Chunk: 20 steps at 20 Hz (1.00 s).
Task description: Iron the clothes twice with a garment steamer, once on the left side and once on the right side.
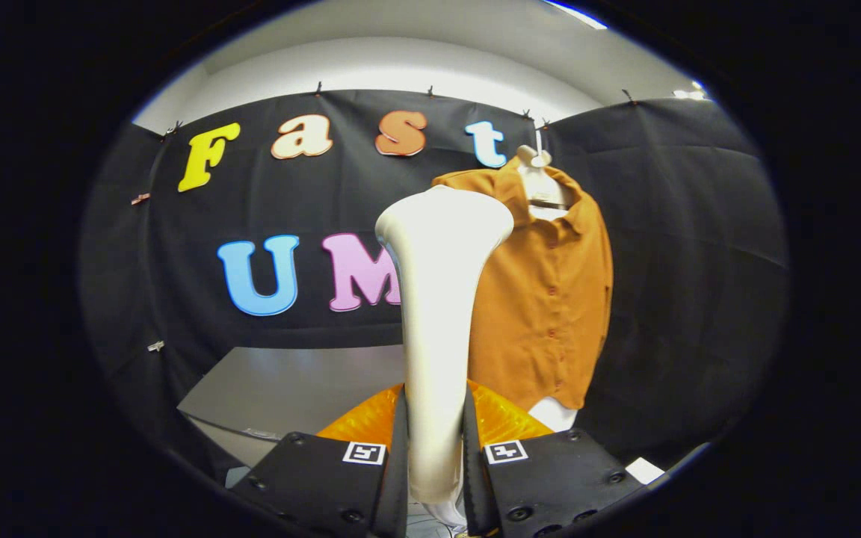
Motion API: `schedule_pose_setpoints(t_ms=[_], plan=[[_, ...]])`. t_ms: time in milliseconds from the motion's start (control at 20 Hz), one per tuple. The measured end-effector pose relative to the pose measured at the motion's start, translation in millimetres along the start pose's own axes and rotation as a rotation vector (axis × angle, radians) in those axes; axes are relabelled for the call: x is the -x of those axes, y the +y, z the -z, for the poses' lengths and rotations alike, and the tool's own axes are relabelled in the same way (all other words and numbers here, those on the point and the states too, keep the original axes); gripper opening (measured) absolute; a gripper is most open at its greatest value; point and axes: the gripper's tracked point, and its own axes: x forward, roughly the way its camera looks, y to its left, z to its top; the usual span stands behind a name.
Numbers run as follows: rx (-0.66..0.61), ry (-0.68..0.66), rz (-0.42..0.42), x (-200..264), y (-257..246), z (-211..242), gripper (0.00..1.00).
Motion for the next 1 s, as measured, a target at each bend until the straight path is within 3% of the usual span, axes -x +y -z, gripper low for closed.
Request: schedule_pose_setpoints(t_ms=[250,400,1000], plan=[[-0.043,-0.005,0.110,-0.6,-66.2,-2.5,0.33],[-0.055,0.003,0.118,-19.8,-94.7,-5.0,0.33],[-0.027,0.125,-0.091,-159.8,-109.5,16.0,0.34]])
